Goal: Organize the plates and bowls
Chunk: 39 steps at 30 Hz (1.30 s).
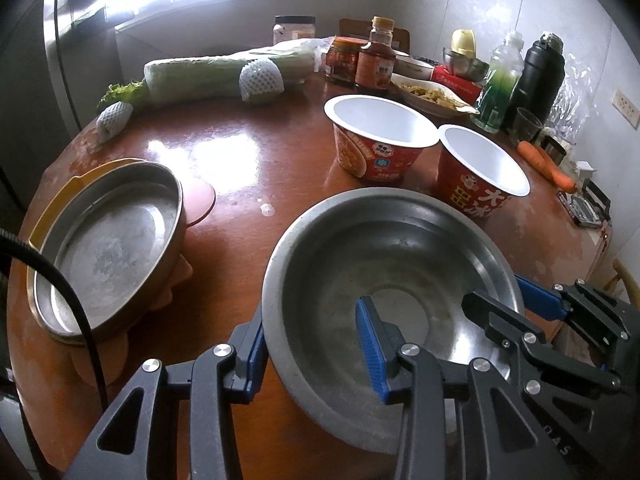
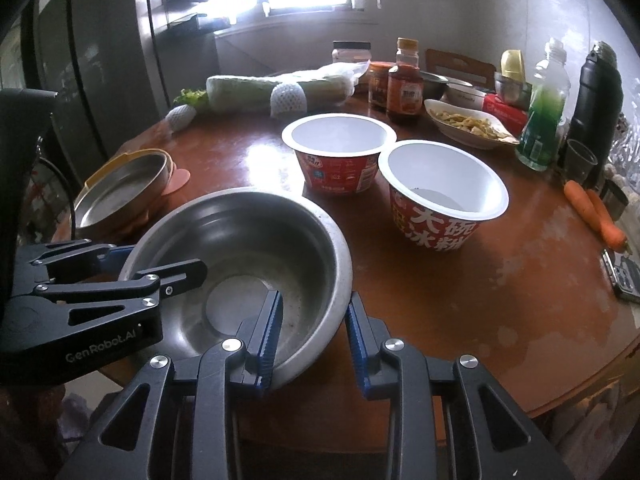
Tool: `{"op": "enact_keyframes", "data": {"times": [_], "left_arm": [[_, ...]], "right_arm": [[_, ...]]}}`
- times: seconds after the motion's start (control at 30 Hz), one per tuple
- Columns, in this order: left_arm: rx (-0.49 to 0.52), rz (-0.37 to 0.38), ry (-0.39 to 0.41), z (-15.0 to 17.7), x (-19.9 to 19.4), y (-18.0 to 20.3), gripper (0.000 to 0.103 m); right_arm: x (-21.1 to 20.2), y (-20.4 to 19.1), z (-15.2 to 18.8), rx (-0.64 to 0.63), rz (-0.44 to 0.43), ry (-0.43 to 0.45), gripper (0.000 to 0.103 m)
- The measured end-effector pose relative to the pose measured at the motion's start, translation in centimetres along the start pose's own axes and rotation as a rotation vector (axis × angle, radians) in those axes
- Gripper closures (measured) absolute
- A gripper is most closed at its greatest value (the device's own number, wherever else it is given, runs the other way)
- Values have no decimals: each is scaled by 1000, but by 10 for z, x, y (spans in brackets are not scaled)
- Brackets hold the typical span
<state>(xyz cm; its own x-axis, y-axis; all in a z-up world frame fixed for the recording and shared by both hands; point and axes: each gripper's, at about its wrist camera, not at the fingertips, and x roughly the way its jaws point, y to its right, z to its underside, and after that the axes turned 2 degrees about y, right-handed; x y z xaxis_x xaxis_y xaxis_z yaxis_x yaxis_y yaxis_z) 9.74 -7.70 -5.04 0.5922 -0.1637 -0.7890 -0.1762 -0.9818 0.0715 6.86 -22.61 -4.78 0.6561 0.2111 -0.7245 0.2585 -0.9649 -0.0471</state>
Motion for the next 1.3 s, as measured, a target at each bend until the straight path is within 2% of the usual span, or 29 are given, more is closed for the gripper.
{"op": "enact_keyframes", "data": {"times": [0.3, 0.43, 0.8, 1.2, 1.3], "left_arm": [[-12, -31, 20, -2, -5, -4, 58], [-13, -34, 34, -2, -11, -3, 57], [-14, -46, 70, -7, -32, 1, 56], [39, -21, 101, -24, -52, 30, 54], [59, 8, 90, -31, -50, 42, 53]], "right_arm": [[2, 7, -1, 39, -13, -10, 65], [-1, 10, -1, 47, -3, -2, 58], [-16, 20, -5, 71, 12, 39, 56], [-42, 40, -11, 111, 28, 113, 49], [-46, 50, -12, 135, 42, 131, 45]]}}
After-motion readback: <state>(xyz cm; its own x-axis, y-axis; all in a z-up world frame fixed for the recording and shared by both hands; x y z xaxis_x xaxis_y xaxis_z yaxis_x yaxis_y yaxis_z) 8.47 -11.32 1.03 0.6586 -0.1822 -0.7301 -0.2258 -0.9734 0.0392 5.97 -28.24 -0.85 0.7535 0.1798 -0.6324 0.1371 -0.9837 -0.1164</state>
